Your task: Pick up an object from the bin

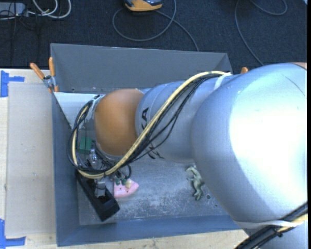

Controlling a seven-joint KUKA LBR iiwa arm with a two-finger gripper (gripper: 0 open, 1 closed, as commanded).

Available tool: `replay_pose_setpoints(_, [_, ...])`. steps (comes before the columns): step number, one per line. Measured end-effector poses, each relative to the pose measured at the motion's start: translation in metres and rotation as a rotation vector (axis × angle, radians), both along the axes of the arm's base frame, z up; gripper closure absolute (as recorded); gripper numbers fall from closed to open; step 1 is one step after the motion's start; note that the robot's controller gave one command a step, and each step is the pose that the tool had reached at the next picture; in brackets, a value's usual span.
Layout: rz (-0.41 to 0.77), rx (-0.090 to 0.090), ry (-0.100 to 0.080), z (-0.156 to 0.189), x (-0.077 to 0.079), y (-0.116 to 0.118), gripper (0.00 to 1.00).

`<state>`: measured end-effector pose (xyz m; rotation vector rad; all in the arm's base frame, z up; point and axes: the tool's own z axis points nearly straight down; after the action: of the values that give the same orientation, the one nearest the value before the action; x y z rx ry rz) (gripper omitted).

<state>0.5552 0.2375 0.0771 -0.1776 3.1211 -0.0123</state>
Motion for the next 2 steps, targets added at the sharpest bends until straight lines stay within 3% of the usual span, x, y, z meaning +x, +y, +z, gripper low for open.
replay_pose_setpoints(2, [0.028,0.002,-0.01,0.0005,-0.0023,-0.0023,1.0])
